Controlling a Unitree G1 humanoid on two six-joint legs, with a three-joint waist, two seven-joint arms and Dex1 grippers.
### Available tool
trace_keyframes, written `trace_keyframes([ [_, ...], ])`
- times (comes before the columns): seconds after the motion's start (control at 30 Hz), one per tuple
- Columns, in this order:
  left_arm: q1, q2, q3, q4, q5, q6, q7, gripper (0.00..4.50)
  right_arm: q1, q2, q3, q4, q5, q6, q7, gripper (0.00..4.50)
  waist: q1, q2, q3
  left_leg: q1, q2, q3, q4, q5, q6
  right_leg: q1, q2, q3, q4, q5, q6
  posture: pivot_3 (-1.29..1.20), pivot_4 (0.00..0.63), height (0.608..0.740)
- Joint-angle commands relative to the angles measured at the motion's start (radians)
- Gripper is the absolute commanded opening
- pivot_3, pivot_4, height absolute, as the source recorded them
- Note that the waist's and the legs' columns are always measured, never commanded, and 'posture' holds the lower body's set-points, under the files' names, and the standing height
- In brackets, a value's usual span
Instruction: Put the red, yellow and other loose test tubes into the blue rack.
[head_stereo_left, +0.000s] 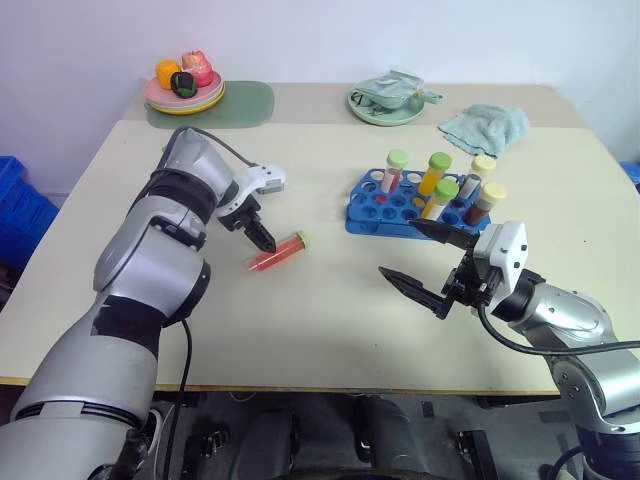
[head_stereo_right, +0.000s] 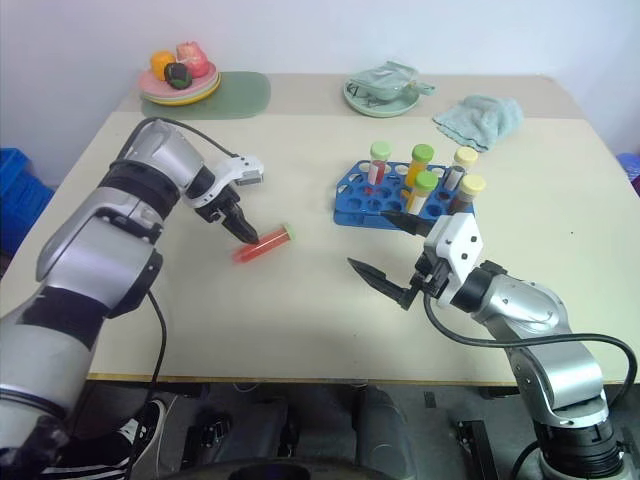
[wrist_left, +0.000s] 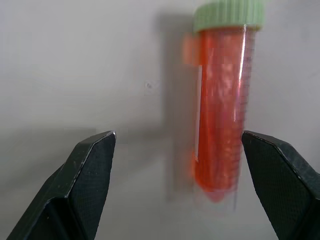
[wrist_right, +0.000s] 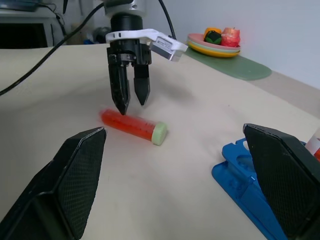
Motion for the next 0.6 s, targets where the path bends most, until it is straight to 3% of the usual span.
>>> trace_keyframes([
  [0.03,-0.044,-0.012,-0.006,0.015,0.043,-0.025,0.021,4.08,-0.006,0.006,-0.006,-0.018,0.005,-0.012,0.001,4.50,-0.002,0.000,0.000,0.000,0.000,0.000,0.000,0.000,0.000,0.000,0.000,0.000,0.000,0.000,0.000,0.00,0.150,0.740],
  [0.6,-0.106,-0.133,-0.022,0.033,0.125,0.019,-0.096,4.08,-0.026,0.016,-0.003,0.015,-0.007,-0.029,0.014,4.50,-0.002,0.000,0.000,-0.002,0.000,0.000,0.000,0.000,0.000,-0.002,0.000,0.000,0.000,0.000,0.000,0.00,0.150,0.740],
])
